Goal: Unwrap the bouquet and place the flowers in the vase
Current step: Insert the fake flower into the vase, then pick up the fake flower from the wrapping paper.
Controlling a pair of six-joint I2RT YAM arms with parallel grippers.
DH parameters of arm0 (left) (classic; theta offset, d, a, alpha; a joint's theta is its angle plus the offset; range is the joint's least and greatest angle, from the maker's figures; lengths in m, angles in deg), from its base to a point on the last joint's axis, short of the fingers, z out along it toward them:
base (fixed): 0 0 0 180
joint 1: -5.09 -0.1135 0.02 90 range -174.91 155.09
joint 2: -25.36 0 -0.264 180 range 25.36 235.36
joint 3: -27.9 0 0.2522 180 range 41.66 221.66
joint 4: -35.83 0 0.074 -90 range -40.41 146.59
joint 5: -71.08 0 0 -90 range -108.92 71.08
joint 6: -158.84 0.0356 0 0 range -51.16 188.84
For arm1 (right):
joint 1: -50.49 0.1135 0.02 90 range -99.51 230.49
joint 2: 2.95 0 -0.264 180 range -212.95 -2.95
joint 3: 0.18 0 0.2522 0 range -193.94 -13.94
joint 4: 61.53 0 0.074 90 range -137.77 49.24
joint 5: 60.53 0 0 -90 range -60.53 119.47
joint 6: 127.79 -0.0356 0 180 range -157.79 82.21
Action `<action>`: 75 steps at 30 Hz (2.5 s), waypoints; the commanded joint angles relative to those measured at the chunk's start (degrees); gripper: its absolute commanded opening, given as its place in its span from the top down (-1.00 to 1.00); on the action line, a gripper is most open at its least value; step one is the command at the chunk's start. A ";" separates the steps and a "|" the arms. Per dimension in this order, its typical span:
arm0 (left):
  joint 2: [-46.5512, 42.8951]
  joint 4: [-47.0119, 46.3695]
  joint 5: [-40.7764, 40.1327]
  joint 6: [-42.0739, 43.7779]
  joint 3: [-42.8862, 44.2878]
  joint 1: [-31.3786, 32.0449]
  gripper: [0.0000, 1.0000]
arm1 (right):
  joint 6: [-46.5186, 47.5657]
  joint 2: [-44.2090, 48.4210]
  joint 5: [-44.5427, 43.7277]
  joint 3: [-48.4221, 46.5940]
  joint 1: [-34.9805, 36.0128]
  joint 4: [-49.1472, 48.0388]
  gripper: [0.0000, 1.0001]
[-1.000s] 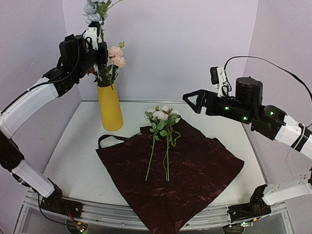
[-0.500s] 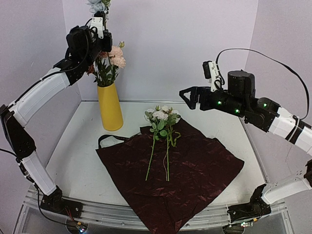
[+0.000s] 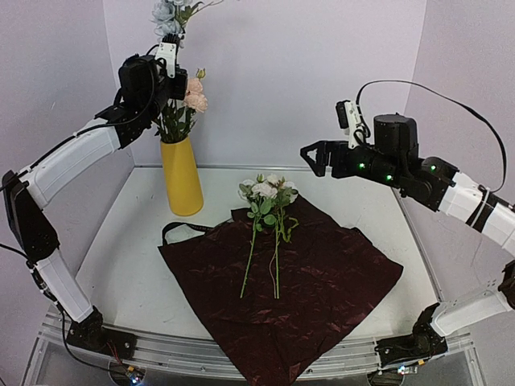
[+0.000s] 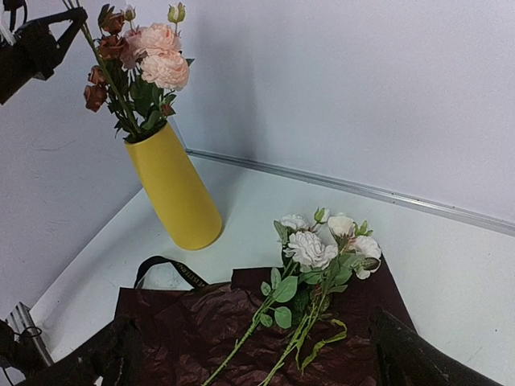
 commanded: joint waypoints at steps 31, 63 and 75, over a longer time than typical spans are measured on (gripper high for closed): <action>3.61 3.95 -3.69 -18.99 -10.72 -2.88 0.11 | -5.99 -3.42 12.17 2.17 -3.58 -2.22 -0.96; -29.17 23.48 30.62 -47.58 -35.04 -2.10 -0.32 | -29.69 -24.84 16.82 3.06 0.16 12.28 -0.33; -25.19 23.13 28.68 -57.21 -43.51 12.83 -0.27 | -33.65 -27.93 14.33 1.43 1.75 15.22 -0.18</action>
